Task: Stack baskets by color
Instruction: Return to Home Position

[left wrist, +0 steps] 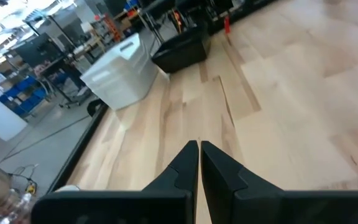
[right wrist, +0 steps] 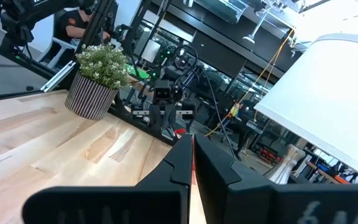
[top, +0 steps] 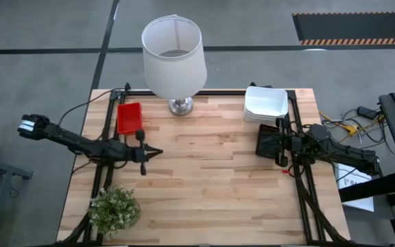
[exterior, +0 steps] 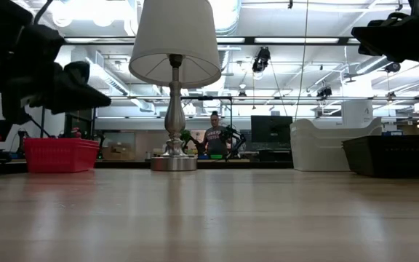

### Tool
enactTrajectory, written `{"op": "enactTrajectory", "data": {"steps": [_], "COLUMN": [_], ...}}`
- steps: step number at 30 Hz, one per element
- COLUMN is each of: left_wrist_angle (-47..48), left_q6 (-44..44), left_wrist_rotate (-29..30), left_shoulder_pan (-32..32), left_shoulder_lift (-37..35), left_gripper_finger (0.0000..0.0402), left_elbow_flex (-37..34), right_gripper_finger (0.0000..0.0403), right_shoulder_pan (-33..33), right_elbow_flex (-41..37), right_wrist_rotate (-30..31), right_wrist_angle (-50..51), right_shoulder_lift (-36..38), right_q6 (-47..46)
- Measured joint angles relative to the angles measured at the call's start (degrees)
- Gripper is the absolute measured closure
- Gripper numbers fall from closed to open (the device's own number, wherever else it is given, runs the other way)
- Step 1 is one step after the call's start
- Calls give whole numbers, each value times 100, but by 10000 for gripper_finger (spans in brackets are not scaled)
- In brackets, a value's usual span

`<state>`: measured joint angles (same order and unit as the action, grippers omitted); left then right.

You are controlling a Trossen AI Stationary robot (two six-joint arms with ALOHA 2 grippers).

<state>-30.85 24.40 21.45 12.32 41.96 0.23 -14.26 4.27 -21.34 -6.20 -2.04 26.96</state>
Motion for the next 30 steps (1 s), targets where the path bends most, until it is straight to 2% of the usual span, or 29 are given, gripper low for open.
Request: {"op": "enactTrajectory", "data": {"steps": [30], "left_wrist_angle": [-12], "left_q6": [0], "left_wrist_rotate": [0], "left_shoulder_pan": [1], "left_shoulder_lift": [1954], "left_gripper_finger": [400], "left_elbow_flex": [-4], "right_gripper_finger": [394], "right_shoulder_pan": [-1], "right_elbow_flex": [-2], "right_wrist_rotate": [0], "right_wrist_angle": [0], "right_shoulder_lift": [-2], "right_q6": [5]}}
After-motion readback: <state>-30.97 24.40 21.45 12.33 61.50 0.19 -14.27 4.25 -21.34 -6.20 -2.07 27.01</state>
